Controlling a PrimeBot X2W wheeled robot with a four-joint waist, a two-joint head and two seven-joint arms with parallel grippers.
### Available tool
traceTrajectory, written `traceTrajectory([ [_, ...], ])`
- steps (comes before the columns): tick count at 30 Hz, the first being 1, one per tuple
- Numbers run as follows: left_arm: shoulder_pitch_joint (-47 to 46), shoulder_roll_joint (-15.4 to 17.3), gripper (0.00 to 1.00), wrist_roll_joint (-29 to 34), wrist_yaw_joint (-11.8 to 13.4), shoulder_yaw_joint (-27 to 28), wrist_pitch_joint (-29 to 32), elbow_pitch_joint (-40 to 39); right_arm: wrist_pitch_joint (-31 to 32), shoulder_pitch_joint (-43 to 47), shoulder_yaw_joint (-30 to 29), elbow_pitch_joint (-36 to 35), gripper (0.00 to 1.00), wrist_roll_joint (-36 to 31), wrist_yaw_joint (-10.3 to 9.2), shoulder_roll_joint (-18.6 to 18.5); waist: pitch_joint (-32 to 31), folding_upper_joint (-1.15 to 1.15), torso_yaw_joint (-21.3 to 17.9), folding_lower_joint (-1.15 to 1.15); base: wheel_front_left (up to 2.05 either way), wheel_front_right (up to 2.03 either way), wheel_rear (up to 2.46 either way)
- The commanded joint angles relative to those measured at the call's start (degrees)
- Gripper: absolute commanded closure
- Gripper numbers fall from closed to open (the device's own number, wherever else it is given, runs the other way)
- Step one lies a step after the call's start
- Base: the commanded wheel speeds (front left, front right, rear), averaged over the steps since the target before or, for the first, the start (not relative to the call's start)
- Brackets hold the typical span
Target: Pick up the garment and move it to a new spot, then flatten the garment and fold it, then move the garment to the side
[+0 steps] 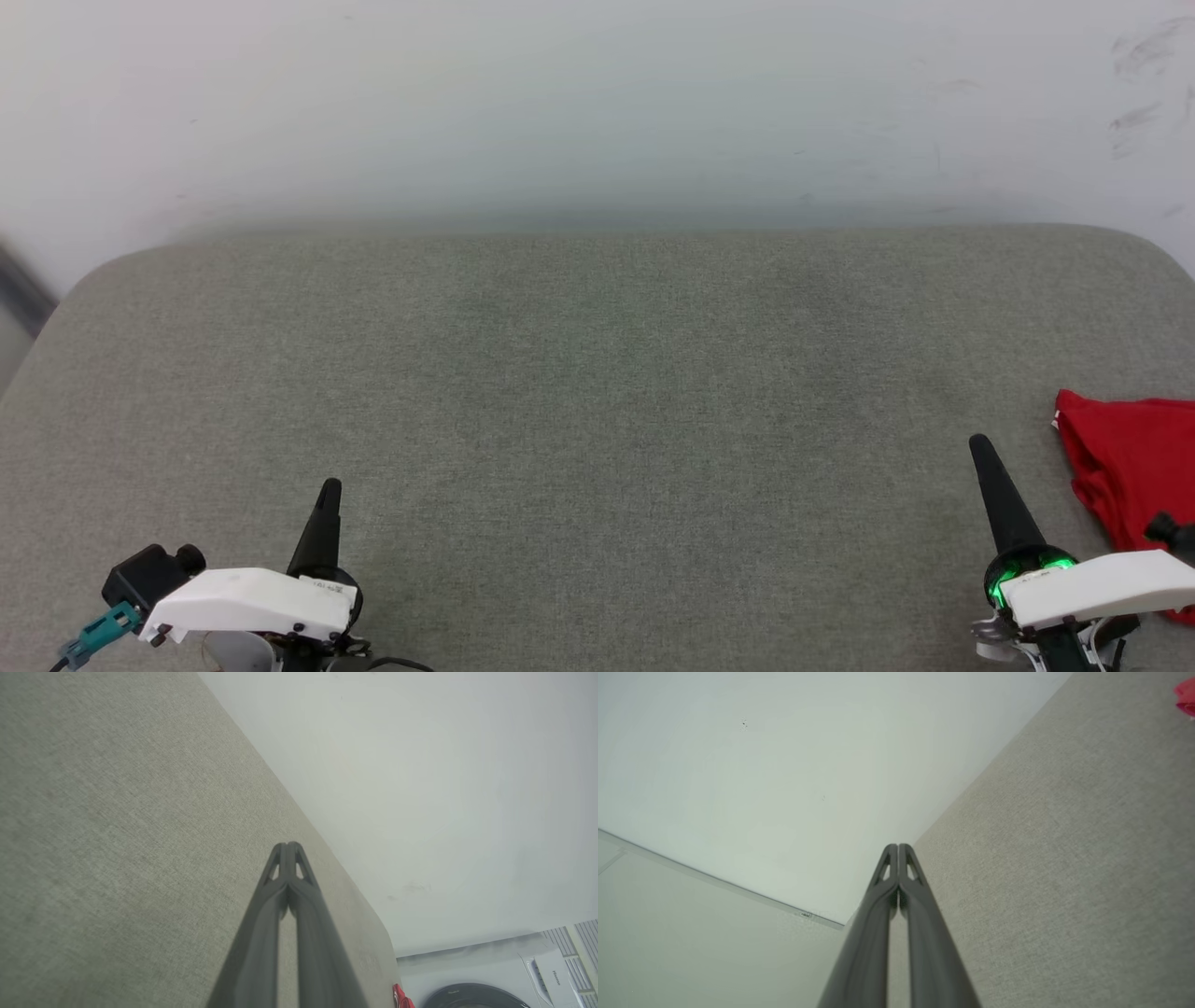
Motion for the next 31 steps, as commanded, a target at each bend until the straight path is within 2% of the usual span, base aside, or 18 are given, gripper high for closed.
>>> traceTrajectory([
  [1,-1.3,-0.2,1.00,-1.3,-0.4,0.7,0.3,-0.3,0.1,-1.3,-0.2,0.0,1.00,1.6,0.00,-0.4,0.0,0.00,0.0,0.00,0.00,0.00,0.00],
  [31,-2.8,-3.3,1.00,-14.0,-4.0,5.2,4.6,1.2,1.3,-3.5,-1.3,4.0,1.00,17.2,-0.01,-0.3,0.4,0.00,0.3,0.00,0.00,0.00,0.00],
])
